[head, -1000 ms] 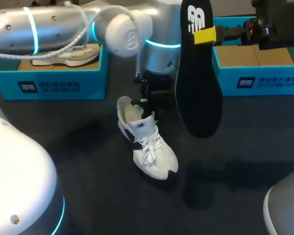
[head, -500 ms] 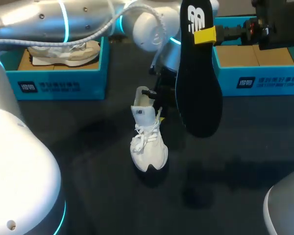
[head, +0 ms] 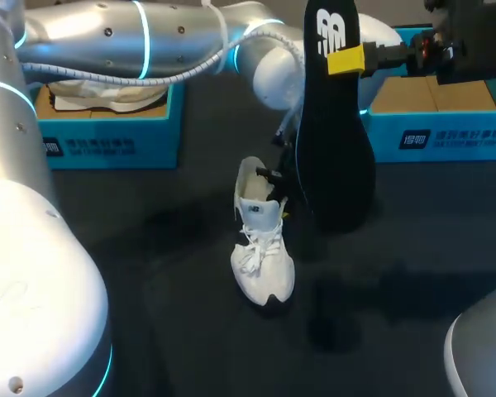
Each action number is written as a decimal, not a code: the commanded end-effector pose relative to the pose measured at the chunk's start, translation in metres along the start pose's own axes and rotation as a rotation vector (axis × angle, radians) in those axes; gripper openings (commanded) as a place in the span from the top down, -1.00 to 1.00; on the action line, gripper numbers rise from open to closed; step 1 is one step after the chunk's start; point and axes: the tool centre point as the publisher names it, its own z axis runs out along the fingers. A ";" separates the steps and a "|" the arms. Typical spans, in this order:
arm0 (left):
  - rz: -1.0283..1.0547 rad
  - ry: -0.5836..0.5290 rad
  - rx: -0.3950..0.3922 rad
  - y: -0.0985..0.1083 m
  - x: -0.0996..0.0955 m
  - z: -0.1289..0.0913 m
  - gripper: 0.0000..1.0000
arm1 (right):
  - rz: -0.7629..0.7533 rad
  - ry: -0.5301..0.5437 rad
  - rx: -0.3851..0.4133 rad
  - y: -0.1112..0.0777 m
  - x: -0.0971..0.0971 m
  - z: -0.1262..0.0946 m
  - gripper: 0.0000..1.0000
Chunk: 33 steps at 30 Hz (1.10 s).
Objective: Take the shoe out of the shoebox, open the shoe tongue, remove and reinsert the insole, then place the shoe into the shoebox
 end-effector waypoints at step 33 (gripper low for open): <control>-0.076 -0.404 0.094 0.006 0.040 -0.081 -1.00 | 0.002 0.000 0.004 0.003 -0.001 0.003 1.00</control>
